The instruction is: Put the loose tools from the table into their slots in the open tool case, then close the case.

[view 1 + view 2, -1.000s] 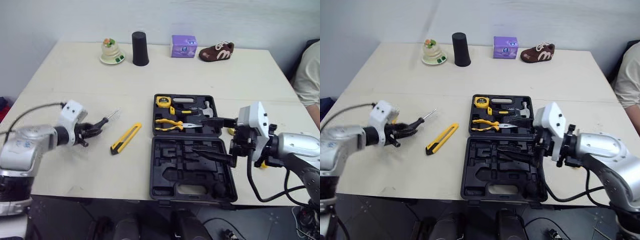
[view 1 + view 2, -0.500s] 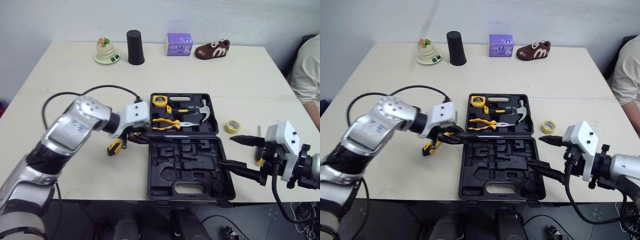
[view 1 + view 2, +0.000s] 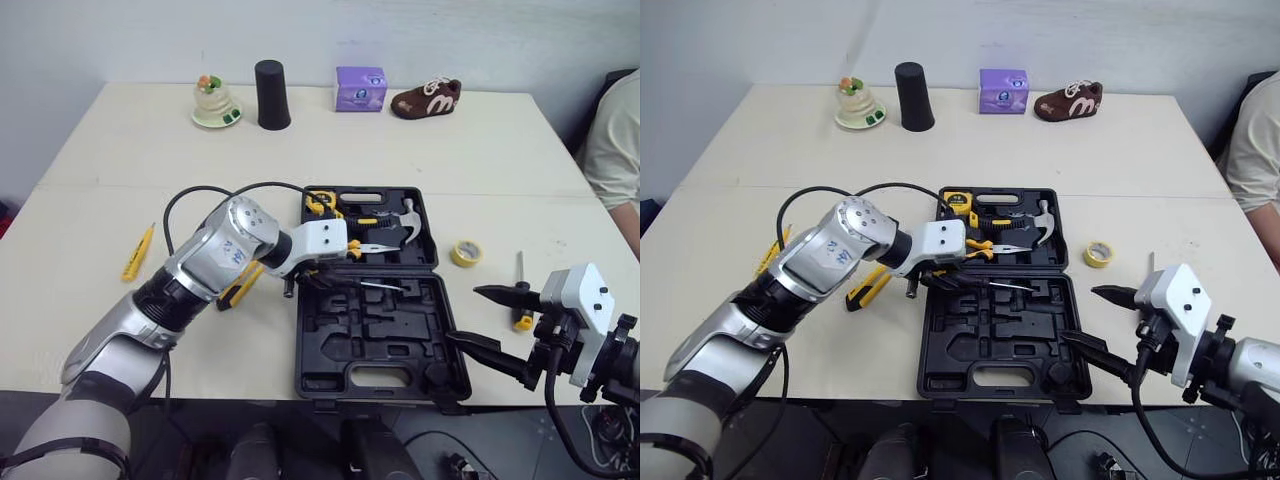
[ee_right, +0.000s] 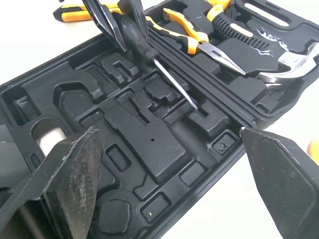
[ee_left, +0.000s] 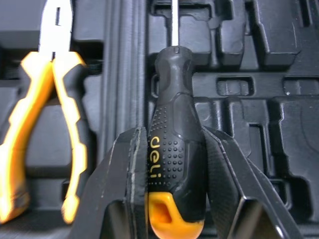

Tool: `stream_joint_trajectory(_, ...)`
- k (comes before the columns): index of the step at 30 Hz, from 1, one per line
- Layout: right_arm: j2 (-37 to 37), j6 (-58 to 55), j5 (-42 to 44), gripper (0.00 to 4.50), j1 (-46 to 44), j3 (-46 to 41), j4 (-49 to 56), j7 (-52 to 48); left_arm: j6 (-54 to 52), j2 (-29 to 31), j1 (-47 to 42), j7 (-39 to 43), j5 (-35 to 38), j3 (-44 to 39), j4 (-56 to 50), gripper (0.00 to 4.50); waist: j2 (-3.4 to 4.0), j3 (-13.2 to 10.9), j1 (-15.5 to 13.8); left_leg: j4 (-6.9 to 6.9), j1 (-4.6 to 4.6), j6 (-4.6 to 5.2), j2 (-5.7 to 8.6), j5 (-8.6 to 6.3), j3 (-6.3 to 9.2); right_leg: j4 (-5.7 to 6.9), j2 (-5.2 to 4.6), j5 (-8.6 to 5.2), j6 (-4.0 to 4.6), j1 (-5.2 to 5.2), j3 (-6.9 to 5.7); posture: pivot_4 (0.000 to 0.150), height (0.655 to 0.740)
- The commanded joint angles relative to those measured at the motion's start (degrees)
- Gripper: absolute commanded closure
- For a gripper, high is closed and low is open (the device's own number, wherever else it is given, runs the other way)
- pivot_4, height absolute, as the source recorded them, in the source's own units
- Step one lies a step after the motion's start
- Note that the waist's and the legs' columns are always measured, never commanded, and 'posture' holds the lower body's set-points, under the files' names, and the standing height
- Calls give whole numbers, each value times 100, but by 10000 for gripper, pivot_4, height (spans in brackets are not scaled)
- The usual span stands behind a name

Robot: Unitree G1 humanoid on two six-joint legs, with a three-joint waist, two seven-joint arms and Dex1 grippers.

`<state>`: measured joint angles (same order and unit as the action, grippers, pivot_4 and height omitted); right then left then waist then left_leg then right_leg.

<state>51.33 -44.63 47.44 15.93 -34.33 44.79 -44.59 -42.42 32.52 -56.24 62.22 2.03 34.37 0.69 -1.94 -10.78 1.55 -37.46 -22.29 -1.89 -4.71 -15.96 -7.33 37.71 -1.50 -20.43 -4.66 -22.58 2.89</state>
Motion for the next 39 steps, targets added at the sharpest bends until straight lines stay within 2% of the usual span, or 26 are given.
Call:
stream_joint_trajectory(1,-53,84,67,0,59,-172,190,78,12,-78,-135,23,-166,-17,-30,33958,0,0,-1,0,0,0,1,0,0,1,-1,0,0,0,0,1500,7296)
stream_joint_trajectory(9,-98,131,36,0,125,-167,194,186,-16,-131,-38,195,-283,33,-50,33958,1,0,3,-1,2,0,1,0,-1,5,-1,0,0,0,1,1500,7296)
stream_joint_trajectory(11,-104,153,17,0,139,-168,176,196,-86,-102,-2,278,-238,6,-165,23429,1,0,1,-2,2,0,1,0,-1,7,-1,0,0,1,1,1500,7296)
stream_joint_trajectory(12,-107,160,17,0,151,-168,177,198,-112,-80,15,293,-224,-25,-221,21824,1,0,0,-3,2,0,1,0,-1,7,-1,0,0,1,1,1500,7296)
stream_joint_trajectory(13,-106,167,13,0,163,-168,179,195,-135,-66,28,277,-216,-83,-256,15490,1,0,-1,-3,2,0,1,1,-1,7,-1,0,0,1,1,1500,7296)
stream_joint_trajectory(14,-104,174,10,0,178,-170,181,190,-160,-58,42,251,-195,-170,-281,11050,1,0,0,-4,2,0,1,0,-1,7,-1,0,0,1,1,1500,7296)
stream_joint_trajectory(17,-105,184,17,0,226,-200,193,178,96,-48,156,238,20,-569,-270,461,1,0,-1,-7,2,0,0,1,0,11,-1,0,0,1,1,1500,7296)
stream_joint_trajectory(21,-95,201,34,0,318,-279,200,142,480,-67,387,91,121,-944,89,461,2,1,3,-10,3,1,-1,1,-1,14,-2,0,0,1,1,1500,7296)
stream_joint_trajectory(28,-15,163,92,0,299,-400,130,62,781,-182,445,378,207,-939,163,461,2,1,-13,-19,-1,2,1,0,0,16,-2,0,-1,2,-1,1500,7296)
stream_joint_trajectory(32,-6,173,60,0,229,-335,105,63,1500,-591,621,353,572,-1326,368,461,2,1,-13,-22,-1,3,1,-1,0,16,-2,1,-2,3,-1,1500,7296)
stream_joint_trajectory(35,-46,204,26,0,193,-265,97,82,1945,-1023,804,161,864,-1771,849,8158,4,2,-11,-24,0,5,0,-2,0,18,-2,1,-3,4,-1,1500,7296)
stream_joint_trajectory(39,-51,225,-16,0,171,-220,71,83,2265,-1222,955,404,1003,-1853,1266,25468,5,3,14,-27,1,5,-2,-2,0,23,2,1,-3,3,0,1500,7296)
